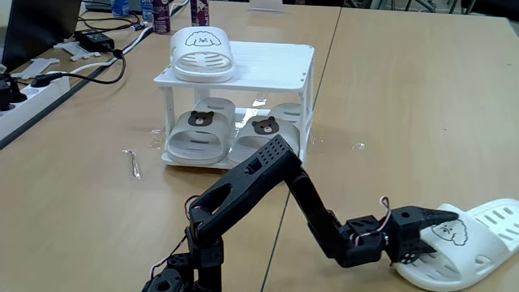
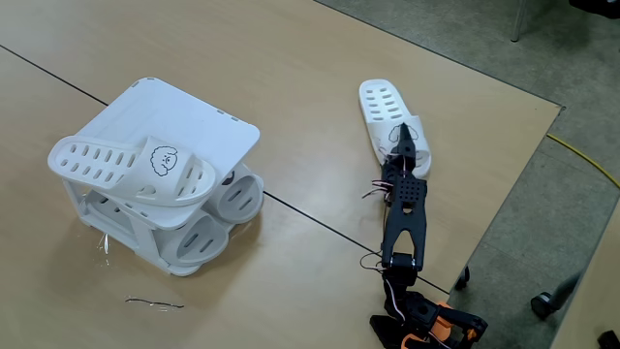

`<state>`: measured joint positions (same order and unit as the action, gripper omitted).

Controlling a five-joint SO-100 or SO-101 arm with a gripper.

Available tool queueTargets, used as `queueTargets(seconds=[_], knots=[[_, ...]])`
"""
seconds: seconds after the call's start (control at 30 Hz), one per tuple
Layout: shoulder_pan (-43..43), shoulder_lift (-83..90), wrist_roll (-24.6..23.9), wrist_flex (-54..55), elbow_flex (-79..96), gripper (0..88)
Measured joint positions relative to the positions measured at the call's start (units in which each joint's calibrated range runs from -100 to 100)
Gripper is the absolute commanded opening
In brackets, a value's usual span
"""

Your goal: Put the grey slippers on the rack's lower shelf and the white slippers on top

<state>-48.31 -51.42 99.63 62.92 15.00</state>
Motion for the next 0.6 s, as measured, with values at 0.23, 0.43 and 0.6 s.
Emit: queueTargets(seconds=[0.23,0.43,0.6], knots=[[-0.2,-0.2,0.0,-11.7,-10.2,0.8],[-0.1,8.9,0.0,-37.4,-22.2,0.8],[-0.1,24.4,0.0,-60.2,-28.4,0.8]])
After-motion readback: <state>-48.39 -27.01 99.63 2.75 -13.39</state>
